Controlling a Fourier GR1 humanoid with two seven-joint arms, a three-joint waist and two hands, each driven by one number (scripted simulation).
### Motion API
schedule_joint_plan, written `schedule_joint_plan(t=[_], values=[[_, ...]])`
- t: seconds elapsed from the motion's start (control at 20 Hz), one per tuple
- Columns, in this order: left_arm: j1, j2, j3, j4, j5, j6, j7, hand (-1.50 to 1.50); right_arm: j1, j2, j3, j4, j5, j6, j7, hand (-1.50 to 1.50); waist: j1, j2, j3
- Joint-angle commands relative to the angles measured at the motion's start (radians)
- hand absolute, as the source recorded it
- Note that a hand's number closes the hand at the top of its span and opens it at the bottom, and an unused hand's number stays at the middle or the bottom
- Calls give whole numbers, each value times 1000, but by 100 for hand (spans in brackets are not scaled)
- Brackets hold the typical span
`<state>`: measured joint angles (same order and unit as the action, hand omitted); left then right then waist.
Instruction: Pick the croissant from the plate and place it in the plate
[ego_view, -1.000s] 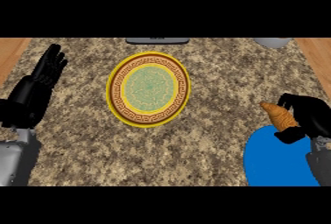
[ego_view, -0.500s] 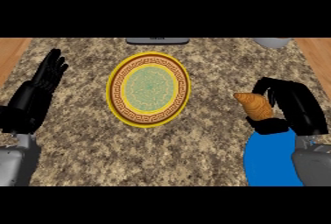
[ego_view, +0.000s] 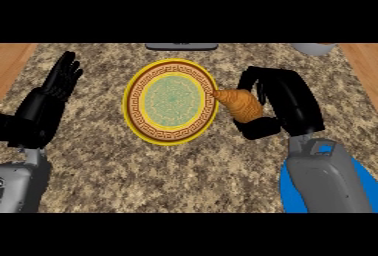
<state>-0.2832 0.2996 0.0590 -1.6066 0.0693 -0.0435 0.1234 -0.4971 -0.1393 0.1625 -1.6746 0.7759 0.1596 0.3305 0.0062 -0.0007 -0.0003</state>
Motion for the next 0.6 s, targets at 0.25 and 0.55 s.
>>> schedule_joint_plan(t=[0.25, 0.55], values=[[-34, -23, -3, -6, -17, 4, 23, 0, -279, 137, 73, 362, -52, -175, 76, 150, 16, 6, 0], [-65, -10, 28, 90, -10, -34, -33, 0, -472, 139, 132, 639, -158, -289, 105, 150, 18, 9, 0]])
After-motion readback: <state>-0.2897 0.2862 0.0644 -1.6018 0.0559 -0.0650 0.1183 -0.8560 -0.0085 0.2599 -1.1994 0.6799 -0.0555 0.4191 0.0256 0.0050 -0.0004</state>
